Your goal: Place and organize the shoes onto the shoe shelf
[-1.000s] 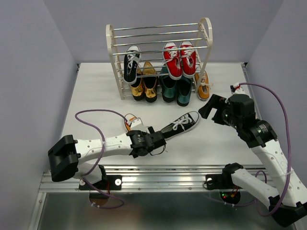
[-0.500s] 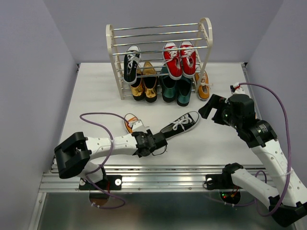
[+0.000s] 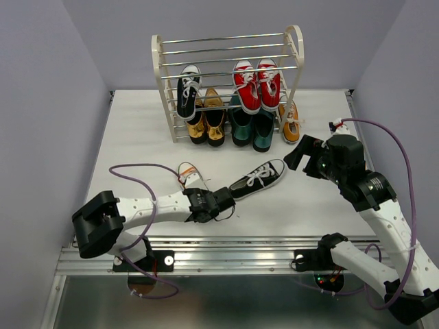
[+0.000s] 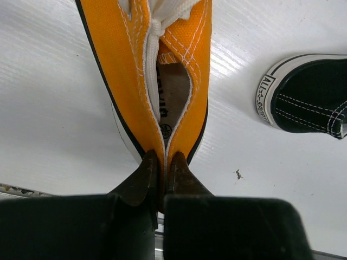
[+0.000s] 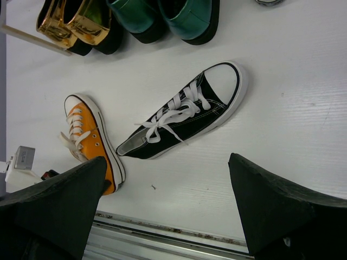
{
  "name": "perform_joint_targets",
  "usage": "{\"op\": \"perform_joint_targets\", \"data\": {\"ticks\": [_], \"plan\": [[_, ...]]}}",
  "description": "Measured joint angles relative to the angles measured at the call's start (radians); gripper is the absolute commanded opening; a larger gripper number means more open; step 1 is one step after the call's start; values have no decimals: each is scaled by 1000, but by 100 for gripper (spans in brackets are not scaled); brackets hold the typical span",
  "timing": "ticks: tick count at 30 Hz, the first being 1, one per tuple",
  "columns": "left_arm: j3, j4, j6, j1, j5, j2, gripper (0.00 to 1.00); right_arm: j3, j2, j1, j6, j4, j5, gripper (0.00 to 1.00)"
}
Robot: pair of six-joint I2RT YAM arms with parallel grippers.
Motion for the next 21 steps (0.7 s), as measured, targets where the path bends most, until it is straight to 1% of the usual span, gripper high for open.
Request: {"op": "perform_joint_targets", "data": {"ticks": [3, 7, 11, 13, 16, 21], "plan": [[-14, -5, 3, 1, 8, -25, 0, 0, -1, 0, -4, 0, 0, 100], [-34, -53, 11, -3, 29, -80, 0, 0, -1, 0, -4, 0, 0, 100], [-39, -131, 31, -44, 65, -175, 0, -12, 0, 0, -4, 8, -3, 100], [-31, -168, 67, -75, 79, -222, 0, -21, 6, 0, -4, 10, -8, 100], [8, -203, 113, -105, 86, -252, 0, -28, 18, 0, -5, 21, -18, 100], [176, -235, 269, -133, 68, -230, 0, -29, 42, 0, -11, 39, -26, 100]]}}
